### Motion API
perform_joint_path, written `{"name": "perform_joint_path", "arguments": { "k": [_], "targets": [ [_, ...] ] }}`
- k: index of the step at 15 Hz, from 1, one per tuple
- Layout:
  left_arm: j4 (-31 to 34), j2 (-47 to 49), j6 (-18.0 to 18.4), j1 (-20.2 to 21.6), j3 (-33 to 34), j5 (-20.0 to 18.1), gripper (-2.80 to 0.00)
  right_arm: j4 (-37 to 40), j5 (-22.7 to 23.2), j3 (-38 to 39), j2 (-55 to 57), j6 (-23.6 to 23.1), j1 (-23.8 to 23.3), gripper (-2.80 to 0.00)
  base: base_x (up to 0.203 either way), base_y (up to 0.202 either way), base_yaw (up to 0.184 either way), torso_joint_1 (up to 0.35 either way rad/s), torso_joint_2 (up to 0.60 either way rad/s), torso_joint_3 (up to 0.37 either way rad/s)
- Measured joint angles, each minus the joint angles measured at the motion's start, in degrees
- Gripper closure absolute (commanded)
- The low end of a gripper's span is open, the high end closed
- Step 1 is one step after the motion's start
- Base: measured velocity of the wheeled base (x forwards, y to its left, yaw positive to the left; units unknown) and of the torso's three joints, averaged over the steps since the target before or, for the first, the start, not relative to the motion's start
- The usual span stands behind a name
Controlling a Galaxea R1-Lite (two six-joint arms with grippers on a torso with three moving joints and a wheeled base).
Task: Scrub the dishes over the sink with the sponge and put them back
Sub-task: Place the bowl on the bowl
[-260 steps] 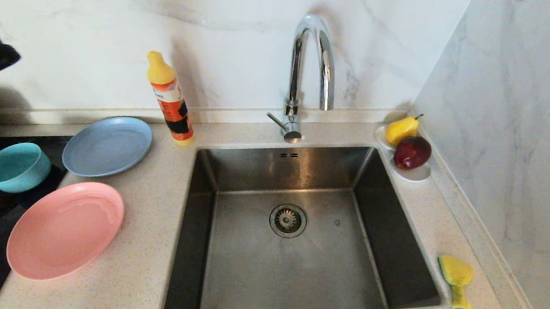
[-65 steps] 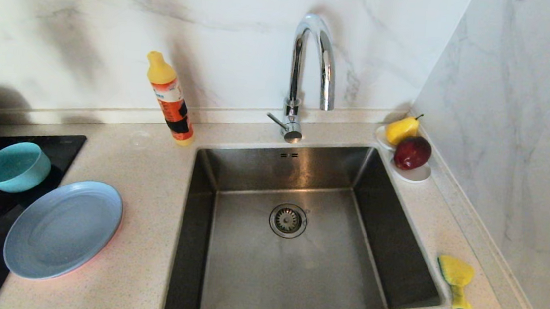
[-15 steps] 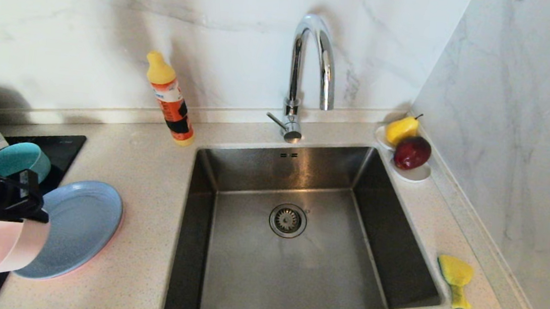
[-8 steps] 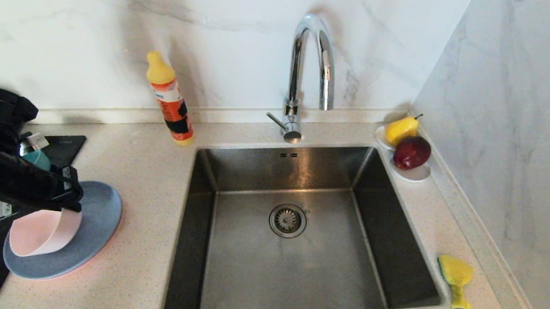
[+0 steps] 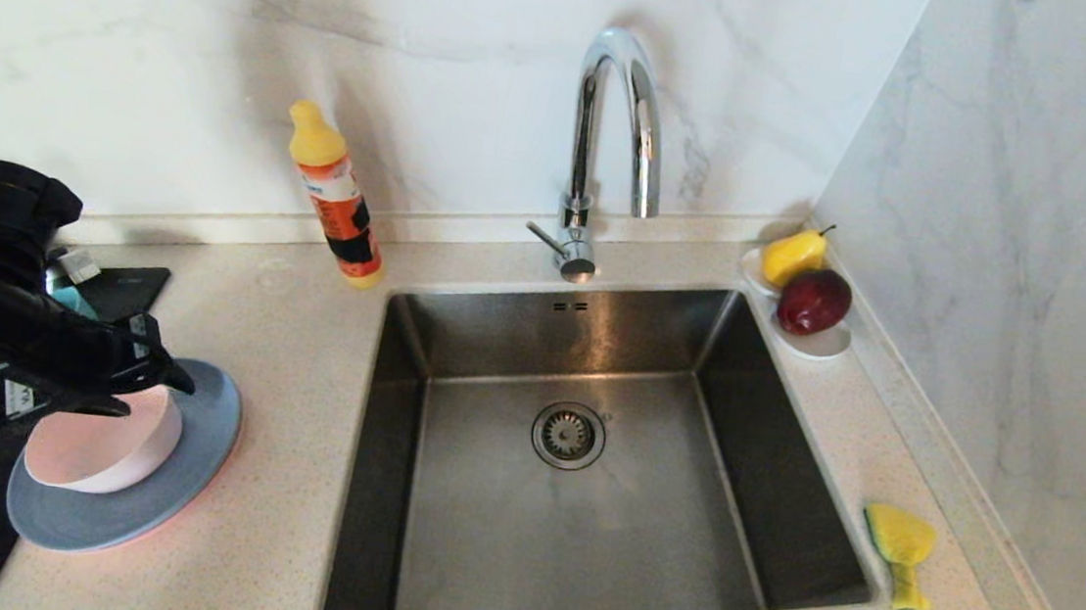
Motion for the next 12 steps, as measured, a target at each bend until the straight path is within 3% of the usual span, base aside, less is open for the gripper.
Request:
{"name": "perform_joint_path", "arguments": {
  "k": [1, 2, 6, 11, 12],
  "targets": [
    [0.35, -0.66, -1.33, 0.06, -1.5, 0.0, -2.8, 0.02, 0.01, 0.0, 0.0, 0.01, 0.0, 0.0, 0.0, 0.0, 0.0, 0.0, 0.0, 0.0],
    [1.09, -1.67, -2.77, 0.32, -3.51, 0.03, 0.0, 0.0, 0.01, 0.0, 0.0, 0.03, 0.0, 0.0, 0.0, 0.0, 0.0, 0.0, 0.0, 0.0],
    [4.08, -4.79, -4.67, 4.1, -10.46, 0.33, 0.0, 0.02, 0.01, 0.0, 0.0, 0.01, 0.0, 0.0, 0.0, 0.0, 0.0, 0.0, 0.0, 0.0],
    [4.17, -0.67, -0.83, 10.37, -16.87, 0.39, 0.0, 0.0, -0.02, 0.0, 0.0, 0.01, 0.0, 0.0, 0.0, 0.0, 0.0, 0.0, 0.0, 0.0],
    [4.22, 1.09, -0.3, 11.49, -18.52, 0.41, -2.8, 0.0, -0.02, 0.0, 0.0, 0.02, 0.0, 0.0, 0.0, 0.0, 0.0, 0.0, 0.0, 0.0]
  ]
}}
